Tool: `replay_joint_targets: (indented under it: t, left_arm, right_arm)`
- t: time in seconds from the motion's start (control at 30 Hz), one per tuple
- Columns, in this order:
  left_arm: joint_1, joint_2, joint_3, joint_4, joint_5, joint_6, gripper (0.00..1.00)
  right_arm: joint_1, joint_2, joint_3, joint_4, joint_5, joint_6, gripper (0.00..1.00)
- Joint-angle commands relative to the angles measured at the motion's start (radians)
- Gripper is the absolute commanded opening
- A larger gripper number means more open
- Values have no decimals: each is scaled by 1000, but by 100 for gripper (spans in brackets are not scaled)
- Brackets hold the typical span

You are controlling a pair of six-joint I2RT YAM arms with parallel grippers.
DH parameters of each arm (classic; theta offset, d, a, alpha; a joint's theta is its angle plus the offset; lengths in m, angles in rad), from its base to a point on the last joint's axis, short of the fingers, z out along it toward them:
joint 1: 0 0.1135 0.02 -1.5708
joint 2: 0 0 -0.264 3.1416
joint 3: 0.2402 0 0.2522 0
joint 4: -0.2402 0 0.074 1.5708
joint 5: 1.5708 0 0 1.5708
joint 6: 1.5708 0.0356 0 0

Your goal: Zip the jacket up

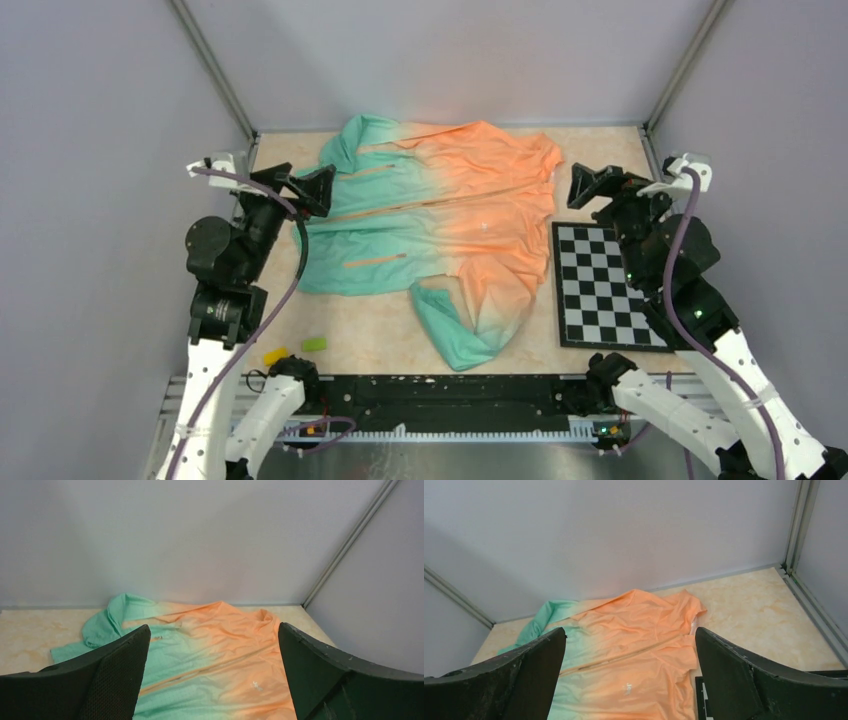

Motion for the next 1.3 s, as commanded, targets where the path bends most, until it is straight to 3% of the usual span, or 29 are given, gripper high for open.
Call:
replay_joint_targets:
  t: [0.0, 0.13, 0.37, 0.47, 0.67, 0.87, 0.97, 1.1, 1.27]
  left_arm:
    - [5, 35, -40, -33, 43, -12, 99]
    - [5, 64, -74, -103, 64, 3, 99]
    - [5, 134, -118, -217, 67, 20, 99]
    - [5, 180, -135, -249, 70, 21, 99]
    - [19, 330, -117, -362, -38, -23, 99]
    - [112, 398, -120, -274, 0, -111, 99]
    - [199, 466, -100, -212, 102, -172, 99]
    - [282, 605, -63, -129, 239, -254, 99]
    - [293, 840, 163, -295, 224, -155, 99]
  right_arm:
    - [8, 13, -45, 6, 22, 20, 99]
    - [8, 19, -101, 21, -4, 40, 99]
    - [8, 14, -254, 84, -189, 120, 99]
    - [8, -1, -390, 192, -188, 219, 99]
    - [8, 114, -526, 382, -385, 303, 98]
    - [8, 377, -481, 530, -616, 396, 88]
    - [20, 545, -409, 604, -765, 425, 81]
    - [87, 783, -248, 616, -833, 409, 79]
    - [156, 1038, -50, 661, -951, 399, 77]
